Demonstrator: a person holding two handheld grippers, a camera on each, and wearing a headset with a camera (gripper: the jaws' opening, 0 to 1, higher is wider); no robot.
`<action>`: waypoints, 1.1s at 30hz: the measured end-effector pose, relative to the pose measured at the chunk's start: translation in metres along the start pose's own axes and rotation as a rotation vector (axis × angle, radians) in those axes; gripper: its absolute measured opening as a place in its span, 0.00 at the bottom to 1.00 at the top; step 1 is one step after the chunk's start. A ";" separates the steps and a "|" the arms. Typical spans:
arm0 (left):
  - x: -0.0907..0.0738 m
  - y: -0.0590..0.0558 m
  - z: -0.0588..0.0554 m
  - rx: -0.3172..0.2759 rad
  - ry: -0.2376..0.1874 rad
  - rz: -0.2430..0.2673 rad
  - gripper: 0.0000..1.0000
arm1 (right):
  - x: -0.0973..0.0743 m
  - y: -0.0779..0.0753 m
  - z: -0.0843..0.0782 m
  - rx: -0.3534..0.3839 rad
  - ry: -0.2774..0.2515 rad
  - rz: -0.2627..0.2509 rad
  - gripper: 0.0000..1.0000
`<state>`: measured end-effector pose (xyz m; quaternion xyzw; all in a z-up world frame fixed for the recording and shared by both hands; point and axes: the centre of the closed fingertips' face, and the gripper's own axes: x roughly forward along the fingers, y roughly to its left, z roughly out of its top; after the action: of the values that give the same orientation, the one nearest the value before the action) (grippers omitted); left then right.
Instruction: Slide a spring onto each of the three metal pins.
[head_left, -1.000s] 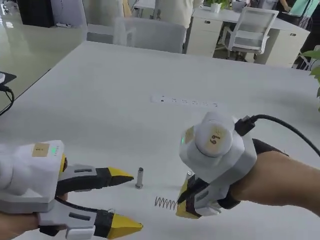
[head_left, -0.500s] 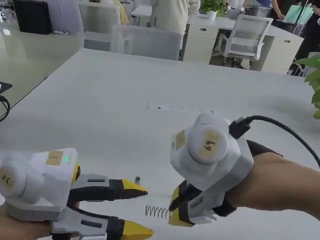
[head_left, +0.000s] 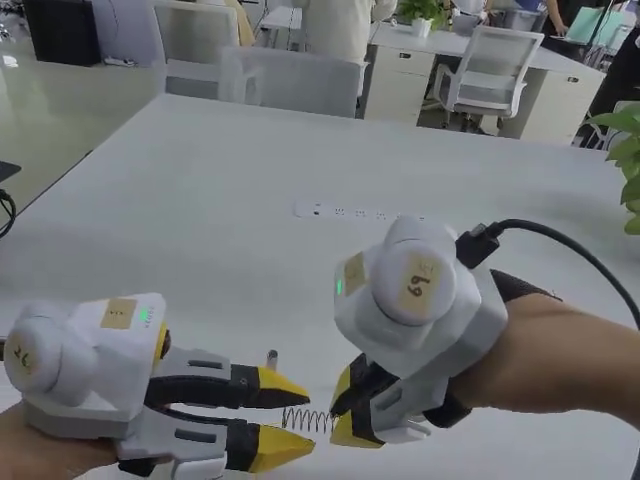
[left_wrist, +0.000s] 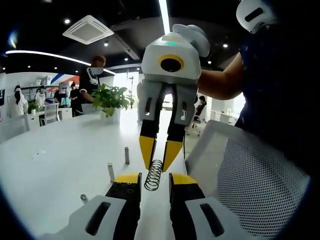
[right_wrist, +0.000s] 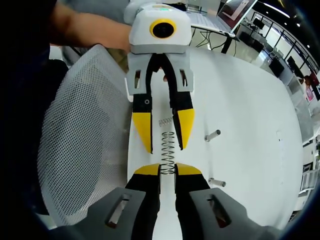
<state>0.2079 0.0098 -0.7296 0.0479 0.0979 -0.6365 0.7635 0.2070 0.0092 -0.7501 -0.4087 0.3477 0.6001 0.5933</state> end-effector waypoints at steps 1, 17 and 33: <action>0.000 -0.001 0.000 0.000 -0.002 -0.004 0.13 | 0.000 0.000 0.000 -0.003 -0.001 0.001 0.07; 0.002 -0.006 0.002 0.000 -0.001 -0.034 0.03 | -0.003 0.005 -0.001 -0.025 -0.017 0.012 0.08; 0.004 -0.008 0.012 0.019 -0.017 -0.046 0.03 | 0.001 0.006 -0.006 0.029 -0.073 0.036 0.09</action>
<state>0.2012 0.0024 -0.7183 0.0476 0.0867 -0.6552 0.7490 0.2015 0.0038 -0.7539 -0.3714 0.3418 0.6201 0.6006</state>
